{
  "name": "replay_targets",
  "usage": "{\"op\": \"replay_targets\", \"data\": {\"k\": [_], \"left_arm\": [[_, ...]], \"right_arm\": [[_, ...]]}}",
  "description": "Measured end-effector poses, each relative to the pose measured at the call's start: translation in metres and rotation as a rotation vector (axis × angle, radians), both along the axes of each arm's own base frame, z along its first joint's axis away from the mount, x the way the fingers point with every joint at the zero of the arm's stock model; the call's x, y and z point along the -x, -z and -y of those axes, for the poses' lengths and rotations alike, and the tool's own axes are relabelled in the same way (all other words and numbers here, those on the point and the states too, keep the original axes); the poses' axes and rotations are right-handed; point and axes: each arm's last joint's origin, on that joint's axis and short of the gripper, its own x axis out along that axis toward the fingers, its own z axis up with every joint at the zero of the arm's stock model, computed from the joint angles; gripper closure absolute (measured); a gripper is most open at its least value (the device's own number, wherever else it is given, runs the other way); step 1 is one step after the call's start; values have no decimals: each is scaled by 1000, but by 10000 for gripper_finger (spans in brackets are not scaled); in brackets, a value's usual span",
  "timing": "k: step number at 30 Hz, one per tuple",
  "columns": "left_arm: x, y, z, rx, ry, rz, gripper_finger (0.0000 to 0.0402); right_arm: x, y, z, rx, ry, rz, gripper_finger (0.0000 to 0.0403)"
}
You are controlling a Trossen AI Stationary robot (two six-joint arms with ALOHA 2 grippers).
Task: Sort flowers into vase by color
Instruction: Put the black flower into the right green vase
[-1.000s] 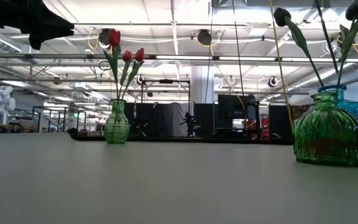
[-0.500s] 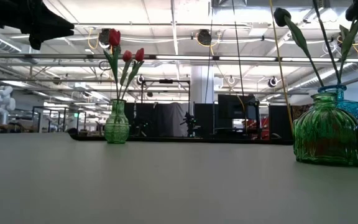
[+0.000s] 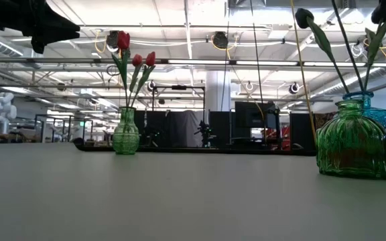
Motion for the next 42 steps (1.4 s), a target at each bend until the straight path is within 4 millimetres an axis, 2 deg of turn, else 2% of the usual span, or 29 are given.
{"op": "replay_targets", "data": {"k": [10, 20, 31, 42], "left_arm": [[0, 0, 0, 0, 0, 0, 283], [0, 0, 0, 0, 0, 0, 283], [0, 0, 0, 0, 0, 0, 283], [0, 0, 0, 0, 0, 0, 283]], "right_arm": [[-14, 1, 10, -50, 37, -95, 403], [-31, -19, 5, -29, 13, -79, 403], [-33, -18, 10, -1, 53, -96, 403], [-30, -16, 5, -29, 0, -93, 403]]}}
